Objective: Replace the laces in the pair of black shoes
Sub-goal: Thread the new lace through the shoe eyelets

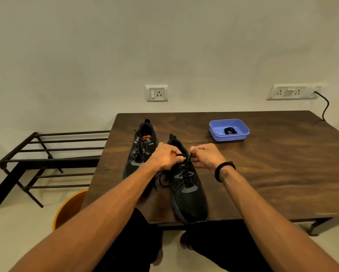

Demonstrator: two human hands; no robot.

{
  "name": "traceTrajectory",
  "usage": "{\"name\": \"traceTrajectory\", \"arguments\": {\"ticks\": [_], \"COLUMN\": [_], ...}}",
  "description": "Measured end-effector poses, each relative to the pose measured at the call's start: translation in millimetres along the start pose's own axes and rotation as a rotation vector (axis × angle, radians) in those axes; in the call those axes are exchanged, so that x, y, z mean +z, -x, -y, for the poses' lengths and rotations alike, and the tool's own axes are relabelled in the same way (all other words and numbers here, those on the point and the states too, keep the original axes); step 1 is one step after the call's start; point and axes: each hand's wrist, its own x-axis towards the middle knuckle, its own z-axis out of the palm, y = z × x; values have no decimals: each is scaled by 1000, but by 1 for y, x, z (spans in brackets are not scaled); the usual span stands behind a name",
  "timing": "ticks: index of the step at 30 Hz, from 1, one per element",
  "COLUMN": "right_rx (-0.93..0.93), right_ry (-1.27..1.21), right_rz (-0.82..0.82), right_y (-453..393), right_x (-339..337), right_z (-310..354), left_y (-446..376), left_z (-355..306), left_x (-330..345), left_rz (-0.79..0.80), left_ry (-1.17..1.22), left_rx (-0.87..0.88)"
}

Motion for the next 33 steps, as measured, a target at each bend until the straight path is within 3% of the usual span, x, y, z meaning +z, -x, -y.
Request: {"name": "traceTrajectory", "arguments": {"ticks": [4,10,15,18,21,25,29,33], "right_rx": [80,212,133,64,-2,-65,-193,-209], "right_ry": [-221,-805,-1060,-1125,-1167,-1142,-817,-538], "right_rz": [-131,-25,-68,-130,-154,-170,-166,30], "right_y": [-4,-1,0,1,1,-1,-2,1], "right_x": [18,1,-34,-51,-63,-69,-57,-31], "right_z": [-2,13,27,31,33,36,37,39], "left_y": [4,8,8,14,26,40,40,44], "left_z": [-4,-9,-15,-21,-23,-37,-52,-62], "left_x": [-2,-8,-14,-26,-39,-51,-58,-54], "left_rz": [97,204,131,106,141,15,-31,59], "left_ry": [-17,117,150,166,211,558,1003,1019], "left_rx": [13,-52,-168,-332,-392,-181,33,159]}}
